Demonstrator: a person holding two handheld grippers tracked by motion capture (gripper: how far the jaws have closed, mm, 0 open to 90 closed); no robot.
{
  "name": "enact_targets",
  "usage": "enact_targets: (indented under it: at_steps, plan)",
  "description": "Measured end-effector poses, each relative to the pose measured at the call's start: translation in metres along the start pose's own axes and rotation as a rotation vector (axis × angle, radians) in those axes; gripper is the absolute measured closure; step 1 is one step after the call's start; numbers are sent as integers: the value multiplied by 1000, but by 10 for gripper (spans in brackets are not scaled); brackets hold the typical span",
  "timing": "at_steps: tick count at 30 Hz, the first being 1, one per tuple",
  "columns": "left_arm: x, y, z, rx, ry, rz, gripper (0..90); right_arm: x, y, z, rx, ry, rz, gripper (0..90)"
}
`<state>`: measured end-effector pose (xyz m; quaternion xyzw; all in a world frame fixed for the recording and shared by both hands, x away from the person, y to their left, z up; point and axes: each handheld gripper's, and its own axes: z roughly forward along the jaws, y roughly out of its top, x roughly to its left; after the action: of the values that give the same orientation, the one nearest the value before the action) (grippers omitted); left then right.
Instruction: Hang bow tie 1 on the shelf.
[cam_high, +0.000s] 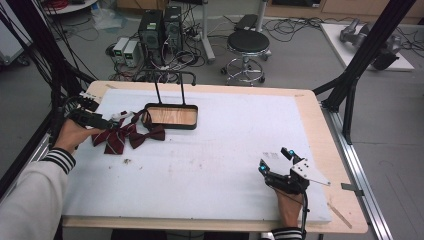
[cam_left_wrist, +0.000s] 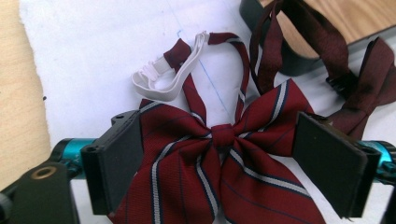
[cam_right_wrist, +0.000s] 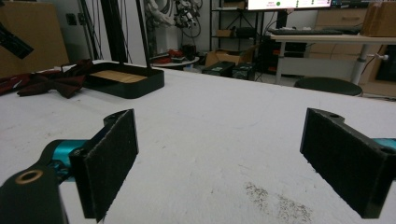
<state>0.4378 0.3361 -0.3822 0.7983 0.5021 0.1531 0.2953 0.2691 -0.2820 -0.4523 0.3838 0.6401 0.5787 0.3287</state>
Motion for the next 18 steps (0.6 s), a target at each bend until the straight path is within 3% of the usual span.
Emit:
enact_targets:
  at_steps: [13,18]
  plan:
    - [-9,8,18,101,2,6,242,0,0,-1,0,-2,9,106]
    - [-8,7,24,146,-14,-14,296,0,0,-1,-5,-4,7,106]
